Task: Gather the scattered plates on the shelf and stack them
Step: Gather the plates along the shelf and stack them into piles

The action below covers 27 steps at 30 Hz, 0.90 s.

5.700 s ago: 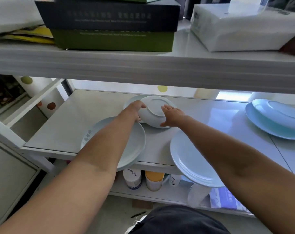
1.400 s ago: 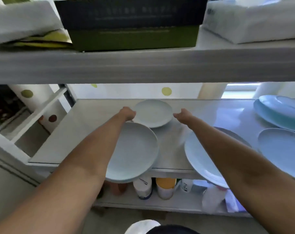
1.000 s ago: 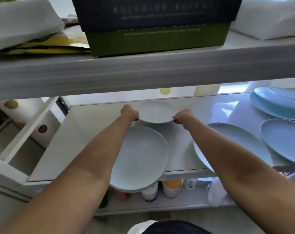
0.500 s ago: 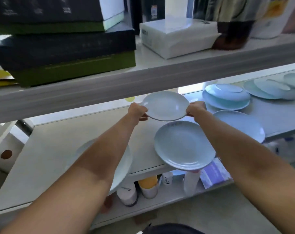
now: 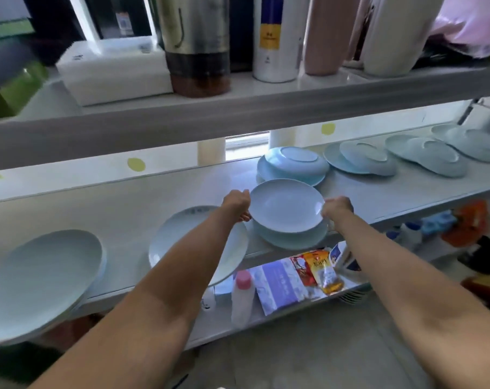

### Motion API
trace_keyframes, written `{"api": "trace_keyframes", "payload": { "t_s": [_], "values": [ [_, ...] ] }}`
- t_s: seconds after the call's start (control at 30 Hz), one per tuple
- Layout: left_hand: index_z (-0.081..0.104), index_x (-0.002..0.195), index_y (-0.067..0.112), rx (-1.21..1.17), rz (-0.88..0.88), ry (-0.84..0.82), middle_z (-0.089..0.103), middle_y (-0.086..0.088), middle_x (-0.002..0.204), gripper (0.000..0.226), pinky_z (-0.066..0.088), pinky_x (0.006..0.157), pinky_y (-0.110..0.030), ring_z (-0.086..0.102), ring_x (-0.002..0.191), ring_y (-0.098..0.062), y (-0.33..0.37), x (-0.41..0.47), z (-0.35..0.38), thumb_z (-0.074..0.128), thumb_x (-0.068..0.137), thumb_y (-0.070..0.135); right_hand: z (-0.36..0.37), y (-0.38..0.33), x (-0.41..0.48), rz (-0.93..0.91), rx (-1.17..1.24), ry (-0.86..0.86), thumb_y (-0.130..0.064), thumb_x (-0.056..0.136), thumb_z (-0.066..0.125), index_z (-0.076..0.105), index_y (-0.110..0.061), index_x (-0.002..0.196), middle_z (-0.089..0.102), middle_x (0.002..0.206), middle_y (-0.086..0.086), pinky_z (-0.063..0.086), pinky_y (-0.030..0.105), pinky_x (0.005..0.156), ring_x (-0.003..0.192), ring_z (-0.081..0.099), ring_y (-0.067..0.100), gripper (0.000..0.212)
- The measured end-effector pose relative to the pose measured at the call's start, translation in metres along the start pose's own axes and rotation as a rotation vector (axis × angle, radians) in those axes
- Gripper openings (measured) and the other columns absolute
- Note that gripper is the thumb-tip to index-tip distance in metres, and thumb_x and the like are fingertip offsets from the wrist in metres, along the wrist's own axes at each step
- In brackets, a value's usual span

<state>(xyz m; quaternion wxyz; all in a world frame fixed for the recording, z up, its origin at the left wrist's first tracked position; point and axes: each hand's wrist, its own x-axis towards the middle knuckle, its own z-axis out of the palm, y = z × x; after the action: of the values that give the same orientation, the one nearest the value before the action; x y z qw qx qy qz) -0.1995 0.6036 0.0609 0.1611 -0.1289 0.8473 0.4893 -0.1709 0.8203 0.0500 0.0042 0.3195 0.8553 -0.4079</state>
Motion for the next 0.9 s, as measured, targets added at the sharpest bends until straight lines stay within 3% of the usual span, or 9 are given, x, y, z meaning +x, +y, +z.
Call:
{"api": "trace_keyframes", "payload": {
  "t_s": [0.17, 0.3, 0.43, 0.5, 0.57, 0.63, 0.73, 0.8, 0.9],
  "values": [
    [0.048, 0.067, -0.001, 0.085, -0.105, -0.011, 0.055, -0.016, 0.059, 0.053, 0.04, 0.038, -0.016, 0.054, 0.042, -0.021, 0.007, -0.002, 0.017, 0.026, 0.102, 0.032, 0.001, 0.014, 0.017, -0.007, 0.003, -0.008, 0.0, 0.089, 0.051, 0.066, -0.001, 0.116, 0.062, 0.124, 0.018, 0.046, 0.037, 0.1, 0.115, 0.057, 0.035, 0.03],
    [0.051, 0.062, -0.005, 0.21, -0.195, -0.084, 0.054, -0.014, 0.032, 0.053, 0.037, 0.028, -0.01, 0.05, 0.019, -0.016, 0.015, 0.003, 0.016, 0.029, 0.1, 0.024, -0.001, 0.011, 0.026, 0.02, -0.116, -0.009, -0.008, 0.09, 0.052, 0.057, -0.003, 0.128, 0.052, 0.136, 0.017, 0.042, 0.034, 0.1, 0.124, 0.047, 0.034, 0.038],
    [0.053, 0.065, -0.009, 0.362, -0.246, -0.182, 0.055, -0.013, 0.031, 0.057, 0.046, 0.032, -0.017, 0.054, 0.022, -0.017, 0.019, 0.011, 0.013, 0.026, 0.103, 0.023, -0.006, 0.006, 0.031, 0.056, -0.276, -0.099, -0.017, 0.09, 0.052, 0.046, 0.0, 0.131, 0.045, 0.127, 0.02, 0.035, 0.03, 0.086, 0.117, 0.043, 0.033, 0.044],
    [0.056, 0.068, -0.007, 0.486, -0.16, -0.1, 0.063, -0.015, 0.046, 0.052, 0.059, 0.061, -0.025, 0.062, 0.038, -0.02, 0.026, 0.018, 0.012, 0.031, 0.101, 0.025, -0.011, 0.002, 0.036, 0.043, -0.311, -0.077, -0.019, 0.091, 0.051, 0.048, -0.003, 0.122, 0.042, 0.116, 0.02, 0.036, 0.029, 0.087, 0.109, 0.041, 0.03, 0.035],
    [0.056, 0.085, -0.002, 0.603, -0.013, 0.013, 0.068, -0.016, 0.083, 0.033, 0.057, 0.086, -0.035, 0.069, 0.072, -0.026, 0.035, 0.024, 0.009, 0.038, 0.097, 0.023, -0.017, -0.005, 0.045, -0.021, -0.307, 0.001, -0.015, 0.089, 0.052, 0.05, -0.002, 0.126, 0.047, 0.129, 0.019, 0.04, 0.035, 0.099, 0.122, 0.042, 0.033, 0.039],
    [0.054, 0.113, 0.005, 0.663, 0.092, 0.078, 0.061, -0.015, 0.117, 0.027, 0.051, 0.095, -0.036, 0.062, 0.105, -0.031, 0.044, 0.032, 0.005, 0.042, 0.096, 0.022, -0.025, -0.013, 0.054, -0.135, -0.347, 0.075, -0.014, 0.088, 0.052, 0.048, -0.007, 0.132, 0.046, 0.137, 0.016, 0.038, 0.038, 0.105, 0.129, 0.04, 0.033, 0.045],
    [0.023, 0.149, 0.013, 0.783, 0.221, 0.099, 0.034, -0.012, 0.15, 0.061, 0.039, 0.105, -0.041, 0.037, 0.136, -0.033, 0.049, 0.043, 0.007, 0.048, 0.095, 0.025, -0.033, -0.024, 0.064, -0.321, -0.436, 0.153, -0.019, 0.089, 0.056, 0.039, -0.014, 0.141, 0.043, 0.141, 0.014, 0.037, 0.041, 0.105, 0.132, 0.039, 0.033, 0.056],
    [0.003, 0.154, 0.019, 0.919, 0.304, 0.122, 0.011, -0.009, 0.16, 0.078, 0.032, 0.111, -0.044, 0.018, 0.146, -0.033, 0.05, 0.05, 0.012, 0.053, 0.095, 0.025, -0.037, -0.027, 0.071, -0.425, -0.514, 0.168, -0.023, 0.089, 0.06, 0.032, -0.015, 0.146, 0.042, 0.143, 0.013, 0.035, 0.042, 0.105, 0.132, 0.039, 0.032, 0.064],
    [-0.004, 0.155, 0.02, 1.047, 0.427, 0.149, -0.007, -0.006, 0.162, 0.089, 0.028, 0.114, -0.042, 0.001, 0.15, -0.029, 0.056, 0.061, 0.026, 0.059, 0.091, 0.022, -0.038, -0.03, 0.085, -0.533, -0.592, 0.149, -0.027, 0.088, 0.063, 0.028, -0.015, 0.147, 0.04, 0.146, 0.01, 0.033, 0.041, 0.107, 0.132, 0.041, 0.031, 0.07]
  ]
}}
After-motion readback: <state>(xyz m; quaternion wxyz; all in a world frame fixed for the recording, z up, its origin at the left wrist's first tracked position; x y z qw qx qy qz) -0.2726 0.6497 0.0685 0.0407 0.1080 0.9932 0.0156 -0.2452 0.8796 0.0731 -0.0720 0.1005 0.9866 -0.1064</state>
